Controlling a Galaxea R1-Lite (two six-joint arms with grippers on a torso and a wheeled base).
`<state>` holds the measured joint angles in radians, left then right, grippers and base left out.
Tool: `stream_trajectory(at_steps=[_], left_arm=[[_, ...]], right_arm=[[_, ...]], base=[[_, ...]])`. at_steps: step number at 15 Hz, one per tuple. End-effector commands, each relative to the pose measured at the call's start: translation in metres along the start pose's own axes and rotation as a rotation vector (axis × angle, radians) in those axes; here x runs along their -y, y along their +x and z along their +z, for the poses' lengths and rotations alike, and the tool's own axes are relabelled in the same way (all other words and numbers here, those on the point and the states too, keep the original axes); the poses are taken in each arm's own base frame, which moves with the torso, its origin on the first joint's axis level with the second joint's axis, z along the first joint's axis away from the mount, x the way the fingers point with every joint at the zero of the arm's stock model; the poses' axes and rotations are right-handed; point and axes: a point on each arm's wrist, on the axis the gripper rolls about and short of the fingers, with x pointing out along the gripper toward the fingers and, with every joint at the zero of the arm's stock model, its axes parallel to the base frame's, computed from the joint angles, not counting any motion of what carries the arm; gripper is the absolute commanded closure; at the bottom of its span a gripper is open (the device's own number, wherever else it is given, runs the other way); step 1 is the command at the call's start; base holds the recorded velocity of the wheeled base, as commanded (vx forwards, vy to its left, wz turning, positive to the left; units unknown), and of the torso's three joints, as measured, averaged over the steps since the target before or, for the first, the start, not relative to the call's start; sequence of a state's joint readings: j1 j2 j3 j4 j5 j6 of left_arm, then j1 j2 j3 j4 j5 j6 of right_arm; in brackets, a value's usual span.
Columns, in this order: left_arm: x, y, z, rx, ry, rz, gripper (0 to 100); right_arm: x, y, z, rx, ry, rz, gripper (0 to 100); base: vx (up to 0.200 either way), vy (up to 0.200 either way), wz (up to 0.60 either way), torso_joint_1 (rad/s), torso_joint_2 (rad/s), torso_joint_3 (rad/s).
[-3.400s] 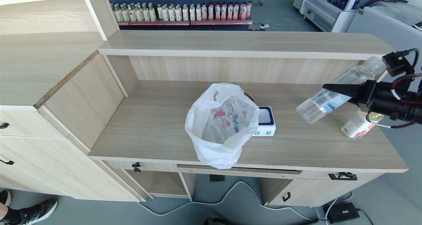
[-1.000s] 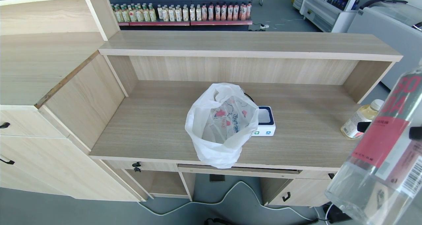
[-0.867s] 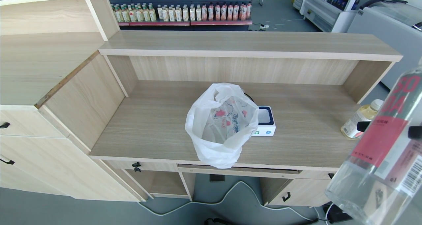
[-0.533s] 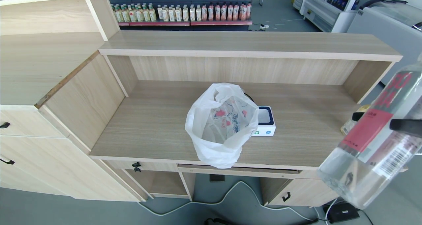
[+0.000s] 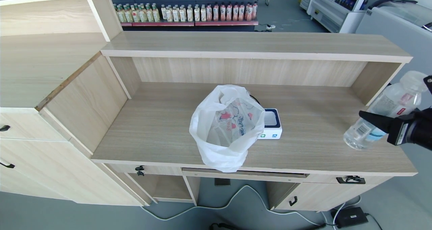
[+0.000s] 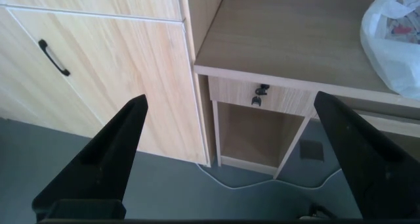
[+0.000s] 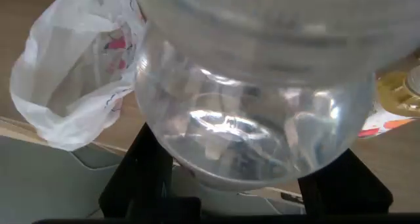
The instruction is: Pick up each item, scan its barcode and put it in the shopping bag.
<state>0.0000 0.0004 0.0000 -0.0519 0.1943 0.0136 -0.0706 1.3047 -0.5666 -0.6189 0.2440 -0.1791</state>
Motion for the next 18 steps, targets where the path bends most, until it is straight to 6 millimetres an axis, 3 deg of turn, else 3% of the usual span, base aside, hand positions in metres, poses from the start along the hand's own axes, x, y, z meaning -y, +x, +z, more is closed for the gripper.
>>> stream_trajectory(at_steps=[1, 2, 6, 15, 18], left_arm=[[0.0, 0.0, 0.0, 0.001, 0.0, 0.001, 0], [0.0, 0.0, 0.0, 0.001, 0.0, 0.001, 0], [0.0, 0.0, 0.0, 0.001, 0.0, 0.001, 0], [0.0, 0.0, 0.0, 0.001, 0.0, 0.001, 0], [0.0, 0.0, 0.0, 0.001, 0.0, 0.001, 0]], right_arm=[[0.021, -0.006, -0.025, -0.103, -0.122, -0.119, 100], [0.037, -0.008, -0.028, -0.137, -0.238, -0.183, 100], [0.039, -0.005, -0.025, -0.071, -0.451, -0.189, 100], [0.051, -0.007, -0.028, -0.068, -0.606, -0.186, 100], [0.053, -0.003, -0.028, -0.056, -0.645, -0.171, 100]], base=[[0.0, 0.0, 0.0, 0.0, 0.0, 0.0], [0.0, 0.0, 0.0, 0.0, 0.0, 0.0], [0.0, 0.0, 0.0, 0.0, 0.0, 0.0], [0.0, 0.0, 0.0, 0.0, 0.0, 0.0], [0.0, 0.0, 0.6, 0.002, 0.0, 0.001]])
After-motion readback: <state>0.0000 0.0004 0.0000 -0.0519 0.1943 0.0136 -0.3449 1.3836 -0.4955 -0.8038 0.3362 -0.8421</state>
